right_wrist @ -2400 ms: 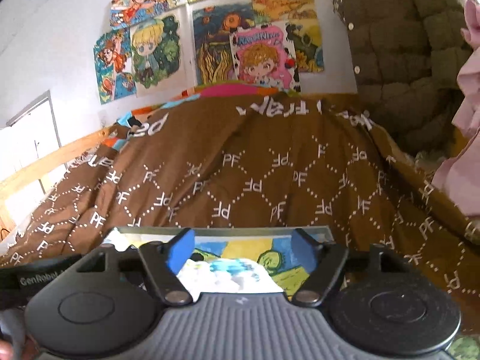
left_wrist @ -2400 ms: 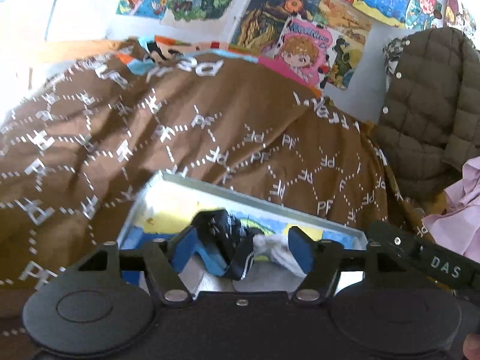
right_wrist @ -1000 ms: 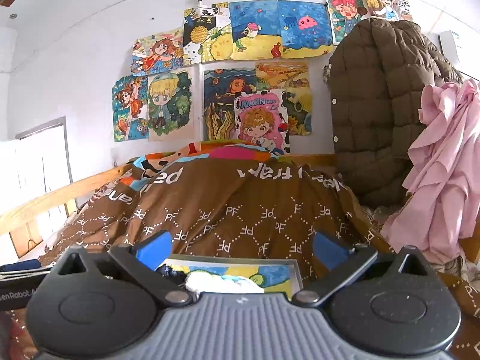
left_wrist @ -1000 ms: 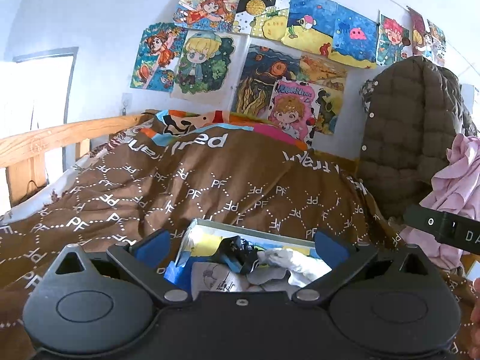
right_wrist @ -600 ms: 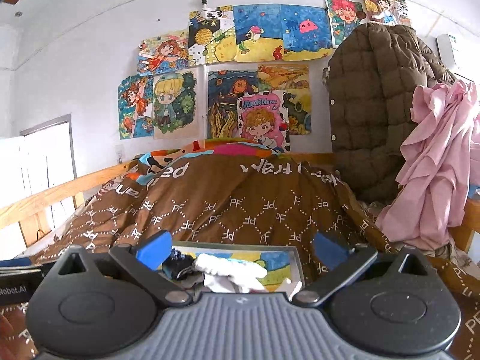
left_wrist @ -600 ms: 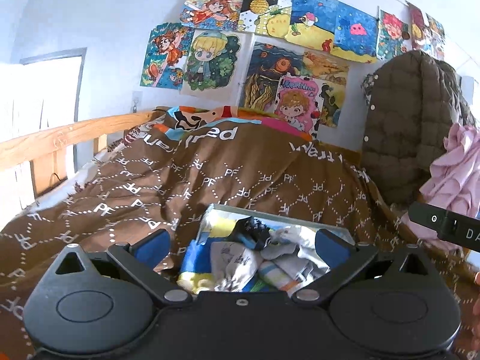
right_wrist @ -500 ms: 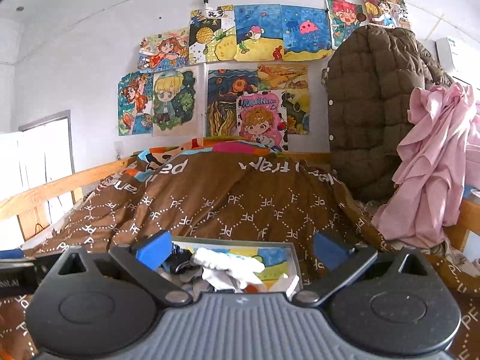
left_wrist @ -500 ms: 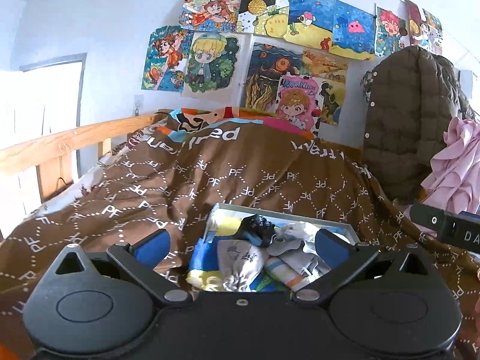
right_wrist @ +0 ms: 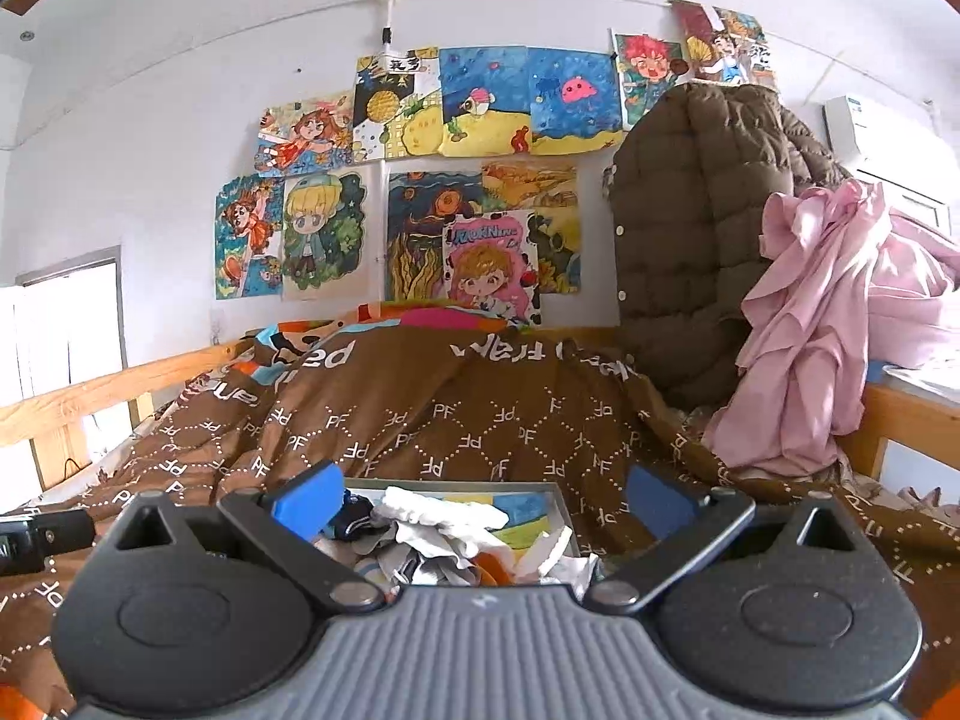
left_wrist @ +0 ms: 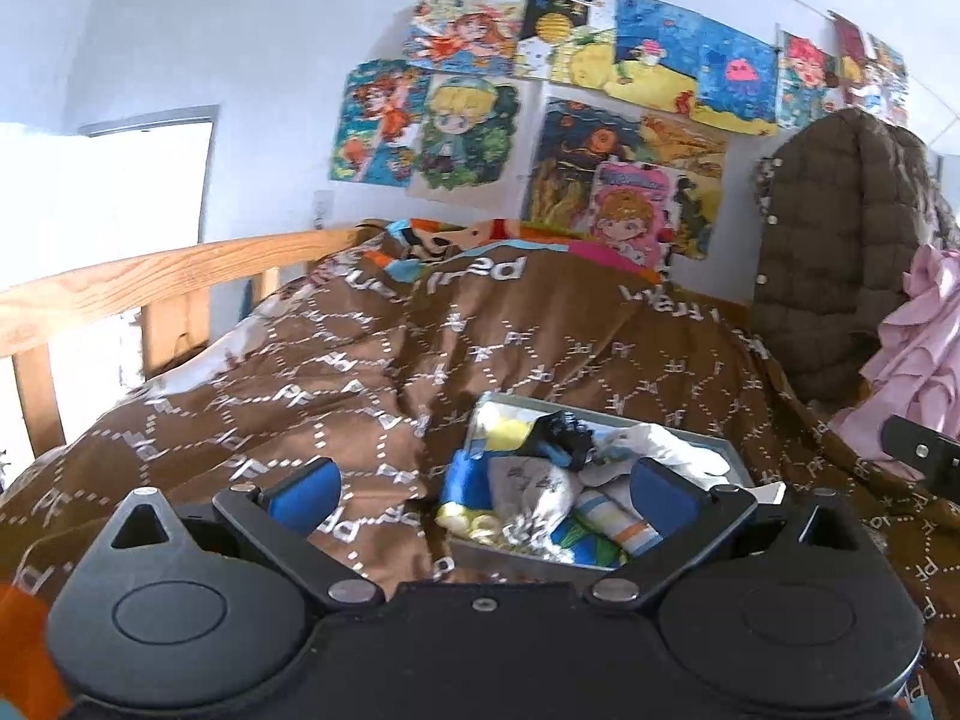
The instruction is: Organize soft objects
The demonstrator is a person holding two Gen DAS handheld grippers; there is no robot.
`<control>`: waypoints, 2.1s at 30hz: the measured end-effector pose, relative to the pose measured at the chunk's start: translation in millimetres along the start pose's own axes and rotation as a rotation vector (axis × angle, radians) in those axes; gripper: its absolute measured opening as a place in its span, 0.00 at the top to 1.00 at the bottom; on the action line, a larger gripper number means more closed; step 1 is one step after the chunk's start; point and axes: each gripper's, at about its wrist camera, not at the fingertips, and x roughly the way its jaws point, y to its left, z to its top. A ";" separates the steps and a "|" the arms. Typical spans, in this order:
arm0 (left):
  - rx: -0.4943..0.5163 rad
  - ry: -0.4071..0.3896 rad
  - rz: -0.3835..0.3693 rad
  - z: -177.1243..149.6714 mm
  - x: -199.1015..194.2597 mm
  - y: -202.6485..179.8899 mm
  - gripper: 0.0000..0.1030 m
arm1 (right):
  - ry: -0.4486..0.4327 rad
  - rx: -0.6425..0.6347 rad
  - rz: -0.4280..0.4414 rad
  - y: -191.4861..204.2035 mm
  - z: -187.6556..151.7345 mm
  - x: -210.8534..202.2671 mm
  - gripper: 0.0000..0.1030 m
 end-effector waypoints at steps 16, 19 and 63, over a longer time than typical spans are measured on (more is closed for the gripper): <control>-0.004 -0.005 0.072 -27.2 -55.0 5.0 0.01 | 0.025 0.053 0.010 -8.9 -21.9 -52.8 0.00; -0.002 -0.047 0.086 -34.7 -70.1 0.9 0.01 | 0.043 0.056 0.011 -10.5 -28.4 -63.6 0.00; 0.048 0.068 0.138 -58.8 -77.0 -9.8 0.01 | 0.202 0.008 0.021 -2.7 -54.2 -79.7 0.00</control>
